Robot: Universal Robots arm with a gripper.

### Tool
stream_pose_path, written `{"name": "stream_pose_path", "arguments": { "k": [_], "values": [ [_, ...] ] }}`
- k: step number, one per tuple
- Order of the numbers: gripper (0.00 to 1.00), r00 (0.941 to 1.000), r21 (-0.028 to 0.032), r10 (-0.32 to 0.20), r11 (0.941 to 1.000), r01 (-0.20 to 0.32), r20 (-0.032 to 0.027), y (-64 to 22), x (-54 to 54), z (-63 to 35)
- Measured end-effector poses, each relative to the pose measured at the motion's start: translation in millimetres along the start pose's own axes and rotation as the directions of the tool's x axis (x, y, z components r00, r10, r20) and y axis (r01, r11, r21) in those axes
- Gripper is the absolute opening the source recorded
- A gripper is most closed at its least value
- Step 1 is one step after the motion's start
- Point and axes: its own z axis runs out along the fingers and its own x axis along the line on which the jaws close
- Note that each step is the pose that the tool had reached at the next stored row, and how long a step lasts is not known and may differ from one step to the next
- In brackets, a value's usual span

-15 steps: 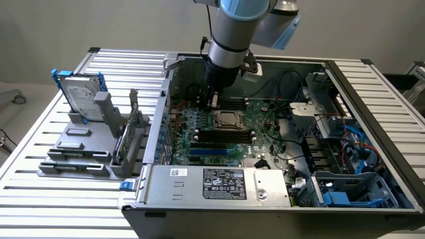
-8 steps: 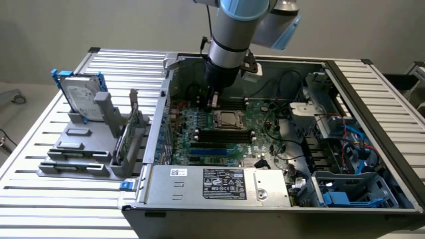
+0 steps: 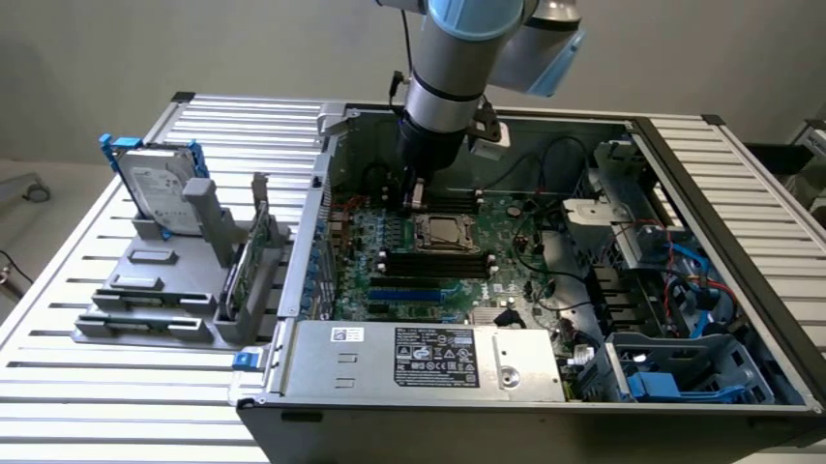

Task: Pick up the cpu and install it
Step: 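Install the first cpu locking lever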

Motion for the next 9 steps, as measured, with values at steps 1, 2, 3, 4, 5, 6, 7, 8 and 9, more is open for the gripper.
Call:
{"name": "stream_pose_path", "arguments": {
  "k": [1, 2, 3, 4, 5, 6, 7, 8, 9],
  "values": [
    [0.11, 1.0, -0.0014, 0.0, 1.0, 0.0, -0.0002, -2.5, 0.0, 0.4],
    [0.11, 1.0, -0.003, -0.001, 1.0, 0.001, -0.0004, -5.6, 0.1, -0.2],
    [0.11, 1.0, -0.0048, -0.001, 1.0, 0.001, -0.0007, -8.3, 0.4, -1.0],
    [0.11, 1.0, -0.0066, -0.001, 1.0, 0.001, -0.001, -11.2, 0.6, -2.1],
    [0.11, 1.0, -0.0085, -0.001, 1.0, 0.001, -0.0014, -13.9, 0.9, -3.5],
    [0.11, 1.0, -0.0106, -0.001, 0.9999, 0.001, -0.0018, -16.4, 1.3, -5.1],
    [0.11, 1.0, -0.0123, -0.001, 0.9999, 0.001, -0.0026, -19.0, 1.7, -6.8],
    [0.11, 1.0, -0.0134, 0.0, 0.9999, 0.0, -0.0036, -21.9, 2.0, -8.8],
    [0.11, 1.0, -0.014, 0.001, 0.9999, -0.001, -0.0043, -25.0, 2.2, -10.3]
  ]
}}
